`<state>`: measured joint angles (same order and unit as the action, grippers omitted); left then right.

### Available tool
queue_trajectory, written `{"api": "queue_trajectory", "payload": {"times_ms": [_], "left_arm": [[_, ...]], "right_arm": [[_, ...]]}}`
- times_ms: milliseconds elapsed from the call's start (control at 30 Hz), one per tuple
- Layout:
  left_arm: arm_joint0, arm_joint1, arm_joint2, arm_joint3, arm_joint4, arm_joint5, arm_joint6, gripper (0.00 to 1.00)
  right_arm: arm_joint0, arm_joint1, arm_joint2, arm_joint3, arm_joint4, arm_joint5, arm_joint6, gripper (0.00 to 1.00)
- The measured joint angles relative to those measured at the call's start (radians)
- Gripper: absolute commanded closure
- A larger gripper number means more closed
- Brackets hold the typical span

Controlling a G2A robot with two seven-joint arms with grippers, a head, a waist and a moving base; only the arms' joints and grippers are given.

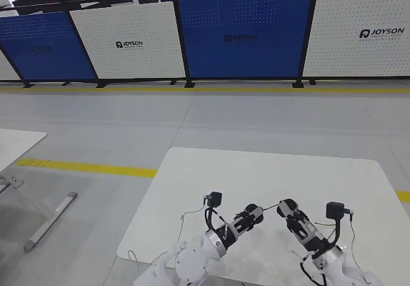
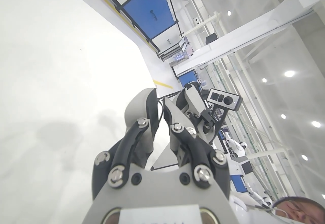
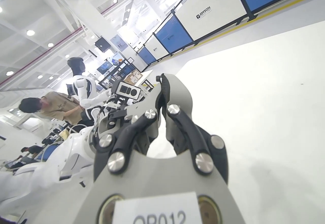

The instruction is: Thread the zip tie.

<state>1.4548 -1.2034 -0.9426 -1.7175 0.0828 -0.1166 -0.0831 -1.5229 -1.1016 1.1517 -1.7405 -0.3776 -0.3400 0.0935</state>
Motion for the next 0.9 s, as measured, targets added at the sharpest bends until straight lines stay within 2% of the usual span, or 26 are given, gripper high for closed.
{"api": "queue_trajectory", "payload": {"times_ms": [233,400,600,733,900], "left_arm": [[0.006,0.0,-0.006,-0.002,0.004,-0.005,0.005,0.67],[0.014,0.001,-0.02,-0.005,0.001,-0.014,0.015,0.83],[0.02,0.001,-0.022,-0.012,0.012,-0.016,0.009,0.88],[0.021,0.001,-0.02,-0.018,0.019,-0.016,0.007,1.0],[0.02,-0.001,-0.02,-0.021,0.019,-0.015,0.008,1.0]], "right_arm": [[-0.006,-0.005,0.008,0.001,-0.018,0.01,-0.017,1.0],[-0.012,-0.007,0.016,-0.001,-0.023,0.013,-0.02,1.0],[-0.017,-0.011,0.021,-0.004,-0.025,0.012,-0.019,1.0],[-0.018,-0.013,0.023,-0.003,-0.023,0.008,-0.016,1.0],[-0.019,-0.016,0.026,-0.003,-0.024,0.006,-0.012,1.0]]}}
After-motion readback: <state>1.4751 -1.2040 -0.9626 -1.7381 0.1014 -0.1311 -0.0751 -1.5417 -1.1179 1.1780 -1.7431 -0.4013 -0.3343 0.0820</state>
